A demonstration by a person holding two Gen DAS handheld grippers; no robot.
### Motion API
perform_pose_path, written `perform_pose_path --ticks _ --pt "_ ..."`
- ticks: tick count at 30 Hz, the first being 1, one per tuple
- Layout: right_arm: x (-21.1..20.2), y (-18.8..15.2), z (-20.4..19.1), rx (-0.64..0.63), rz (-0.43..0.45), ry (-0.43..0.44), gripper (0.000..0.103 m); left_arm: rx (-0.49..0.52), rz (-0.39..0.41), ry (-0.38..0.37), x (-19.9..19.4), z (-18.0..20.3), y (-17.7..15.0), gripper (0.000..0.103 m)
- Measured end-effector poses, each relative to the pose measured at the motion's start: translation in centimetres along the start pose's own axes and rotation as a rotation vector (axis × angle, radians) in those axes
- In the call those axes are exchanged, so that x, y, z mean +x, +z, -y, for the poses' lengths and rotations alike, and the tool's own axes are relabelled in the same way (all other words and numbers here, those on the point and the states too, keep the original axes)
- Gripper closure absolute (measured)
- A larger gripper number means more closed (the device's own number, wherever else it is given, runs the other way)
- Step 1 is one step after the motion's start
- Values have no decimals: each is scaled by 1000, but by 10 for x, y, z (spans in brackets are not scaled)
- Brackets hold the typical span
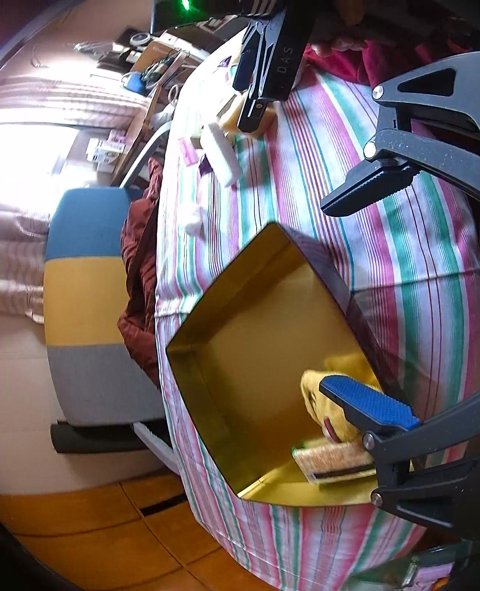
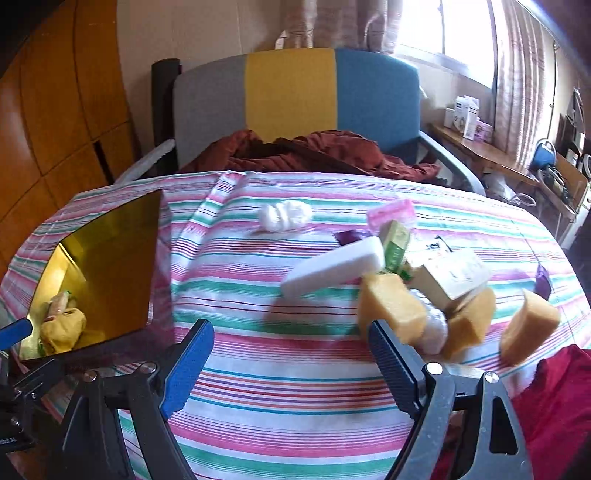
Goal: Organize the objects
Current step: 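Move both grippers back to the pile of items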
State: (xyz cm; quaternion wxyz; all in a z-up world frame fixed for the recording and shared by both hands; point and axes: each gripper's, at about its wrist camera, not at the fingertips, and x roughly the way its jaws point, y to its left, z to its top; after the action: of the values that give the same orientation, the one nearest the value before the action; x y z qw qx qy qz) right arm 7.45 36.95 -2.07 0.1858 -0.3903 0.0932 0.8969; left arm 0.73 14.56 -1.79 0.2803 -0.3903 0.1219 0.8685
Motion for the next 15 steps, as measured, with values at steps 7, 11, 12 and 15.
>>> perform_pose_path --ticks 7,11,12,15 --pt "-10 7 55 104 8 -57 16 55 -16 -84 11 28 15 12" --pt "-21 17 96 190 22 -105 16 83 -40 -151 22 48 25 11" --pt "-23 19 103 206 25 -114 16 90 -45 -169 25 53 28 11" --pt "-26 24 132 261 38 -144 16 144 -49 -203 35 74 36 11"
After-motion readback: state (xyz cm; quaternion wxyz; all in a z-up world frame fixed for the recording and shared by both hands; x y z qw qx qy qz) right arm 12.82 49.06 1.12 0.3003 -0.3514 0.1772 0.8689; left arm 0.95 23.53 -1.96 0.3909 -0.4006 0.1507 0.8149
